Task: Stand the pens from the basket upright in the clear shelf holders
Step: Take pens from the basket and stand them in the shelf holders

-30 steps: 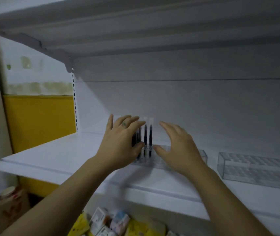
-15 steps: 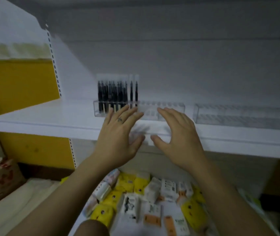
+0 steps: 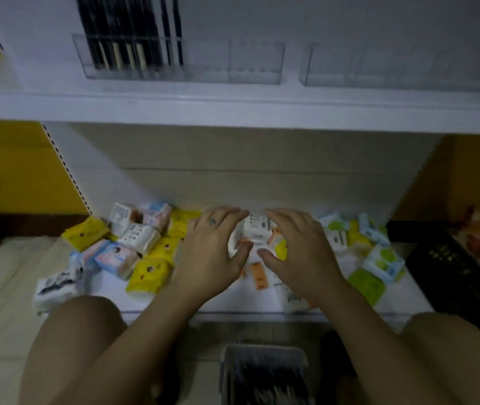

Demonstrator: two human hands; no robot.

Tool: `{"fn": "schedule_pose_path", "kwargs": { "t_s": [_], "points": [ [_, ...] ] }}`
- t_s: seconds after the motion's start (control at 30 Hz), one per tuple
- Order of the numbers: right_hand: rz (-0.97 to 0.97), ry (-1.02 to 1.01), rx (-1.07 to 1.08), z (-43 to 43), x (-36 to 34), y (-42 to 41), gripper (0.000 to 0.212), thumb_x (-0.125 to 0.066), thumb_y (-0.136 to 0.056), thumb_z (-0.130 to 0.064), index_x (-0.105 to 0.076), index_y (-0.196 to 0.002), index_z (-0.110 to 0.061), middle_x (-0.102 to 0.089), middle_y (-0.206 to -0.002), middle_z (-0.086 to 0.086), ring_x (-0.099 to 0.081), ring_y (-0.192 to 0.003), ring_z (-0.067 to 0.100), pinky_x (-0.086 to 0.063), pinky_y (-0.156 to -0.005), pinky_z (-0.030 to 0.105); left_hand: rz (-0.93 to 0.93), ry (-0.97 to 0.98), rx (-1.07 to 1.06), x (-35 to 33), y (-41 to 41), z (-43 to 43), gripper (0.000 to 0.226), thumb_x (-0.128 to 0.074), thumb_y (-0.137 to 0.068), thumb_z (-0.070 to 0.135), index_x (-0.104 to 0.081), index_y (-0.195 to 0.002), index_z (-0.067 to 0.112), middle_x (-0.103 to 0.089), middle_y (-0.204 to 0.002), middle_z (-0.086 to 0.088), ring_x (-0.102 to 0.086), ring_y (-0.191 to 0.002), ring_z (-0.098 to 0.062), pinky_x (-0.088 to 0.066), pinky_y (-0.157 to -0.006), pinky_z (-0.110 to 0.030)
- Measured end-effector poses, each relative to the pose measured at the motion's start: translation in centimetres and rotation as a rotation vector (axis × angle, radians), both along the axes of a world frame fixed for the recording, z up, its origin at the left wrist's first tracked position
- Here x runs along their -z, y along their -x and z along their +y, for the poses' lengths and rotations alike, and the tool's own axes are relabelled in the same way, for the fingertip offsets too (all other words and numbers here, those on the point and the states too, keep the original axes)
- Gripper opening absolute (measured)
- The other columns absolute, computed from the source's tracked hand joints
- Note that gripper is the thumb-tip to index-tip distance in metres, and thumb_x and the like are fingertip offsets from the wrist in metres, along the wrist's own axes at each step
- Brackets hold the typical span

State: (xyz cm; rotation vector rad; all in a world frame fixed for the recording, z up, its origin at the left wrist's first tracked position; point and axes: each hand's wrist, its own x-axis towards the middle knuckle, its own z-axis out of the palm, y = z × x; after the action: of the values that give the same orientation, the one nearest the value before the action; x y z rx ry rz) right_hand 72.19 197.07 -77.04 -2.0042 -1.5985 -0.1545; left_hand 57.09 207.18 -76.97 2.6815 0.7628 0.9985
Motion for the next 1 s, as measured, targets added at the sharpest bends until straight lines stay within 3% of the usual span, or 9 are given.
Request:
{"fn": "schedule_pose_path", "kwargs": {
  "t_s": [0.2,0.43,0.53,0.63,0.77,0.83,0.93,1.0],
  "points": [
    [0.131,0.347,0.071,-1.6,9.1,-1.9,0.069,-0.061,-0.088,-0.047,-0.033,-0.148,-0.027,-0.037,-0.149,-0.004,-0.033,-0.136,0.019,-0.027,-0.107,0.033,0.276,0.326,-0.024,9.7,-2.8,-1.3,0.054,-0.061,-0.088,0.043,-0.048,-0.137,0.027,-0.051,-0.139,0.005,-0.04,-0.13,-0.019,-0.033,-0.104,-0.037],
    [0.291,0.671,0.107,-3.0,17.8,-2.0,0.069,-0.064,-0.085,-0.044,-0.037,-0.145,-0.022,-0.043,-0.141,0.005,-0.041,-0.128,0.027,-0.037,-0.101,0.038,0.429,0.693,-0.103,20.1,-1.9,-3.4,0.055,-0.068,-0.082,0.037,-0.053,-0.133,0.025,-0.058,-0.131,-0.002,-0.052,-0.121,-0.025,-0.044,-0.097,-0.036],
    [0.347,0.752,0.088,-3.4,21.0,-1.6,0.058,-0.065,-0.084,-0.043,-0.045,-0.133,-0.019,-0.052,-0.124,0.004,-0.051,-0.112,0.025,-0.044,-0.088,0.034,0.458,0.918,-0.155,24.0,-0.4,-4.2,0.049,-0.069,-0.082,0.034,-0.057,-0.128,0.024,-0.062,-0.127,-0.001,-0.059,-0.114,-0.022,-0.046,-0.089,-0.027],
    [0.432,0.906,0.061,-4.2,24.0,-1.8,0.041,-0.065,-0.086,-0.034,-0.05,-0.118,-0.015,-0.055,-0.109,0.005,-0.056,-0.103,0.028,-0.05,-0.086,0.037,0.569,1.113,-0.198,27.3,0.5,-5.0,0.049,-0.067,-0.085,0.033,-0.054,-0.13,0.018,-0.06,-0.126,-0.004,-0.058,-0.108,-0.019,-0.044,-0.083,-0.024],
    [0.679,1.182,0.098,-5.3,27.6,-2.5,0.022,-0.059,-0.093,-0.022,-0.058,-0.107,-0.005,-0.053,-0.089,0.012,-0.054,-0.078,0.026,-0.048,-0.069,0.032,0.732,1.161,-0.13,30.6,0.5,-6.0,0.037,-0.062,-0.088,0.029,-0.059,-0.121,0.013,-0.064,-0.116,-0.009,-0.056,-0.09,-0.017,-0.044,-0.073,-0.024],
    [0.706,1.276,0.108,-5.4,28.9,-2.3,0.018,-0.055,-0.096,-0.023,-0.057,-0.105,-0.008,-0.049,-0.089,0.009,-0.049,-0.077,0.022,-0.045,-0.07,0.029,0.785,1.174,-0.086,32.1,0.3,-6.4,0.031,-0.059,-0.09,0.025,-0.06,-0.119,0.013,-0.063,-0.115,-0.008,-0.052,-0.086,-0.014,-0.041,-0.071,-0.022],
    [0.693,1.26,0.16,-5.3,30.8,-1.5,0.016,-0.055,-0.096,-0.023,-0.058,-0.091,-0.007,-0.053,-0.087,0.011,-0.055,-0.087,0.029,-0.051,-0.084,0.039,0.828,1.228,-0.037,33.8,-0.4,-7.1,0.024,-0.055,-0.093,0.025,-0.064,-0.11,0.011,-0.065,-0.11,-0.008,-0.055,-0.091,-0.017,-0.045,-0.078,-0.029],
    [0.707,1.245,0.22,-5.6,31.8,-0.8,0.024,-0.054,-0.096,-0.021,-0.051,-0.076,-0.009,-0.047,-0.074,0.006,-0.051,-0.077,0.024,-0.047,-0.071,0.032,0.838,1.286,-0.02,34.9,-0.8,-7.8,0.022,-0.056,-0.093,0.026,-0.067,-0.102,0.01,-0.066,-0.104,-0.009,-0.06,-0.097,-0.022,-0.049,-0.088,-0.035]
  ]
}}
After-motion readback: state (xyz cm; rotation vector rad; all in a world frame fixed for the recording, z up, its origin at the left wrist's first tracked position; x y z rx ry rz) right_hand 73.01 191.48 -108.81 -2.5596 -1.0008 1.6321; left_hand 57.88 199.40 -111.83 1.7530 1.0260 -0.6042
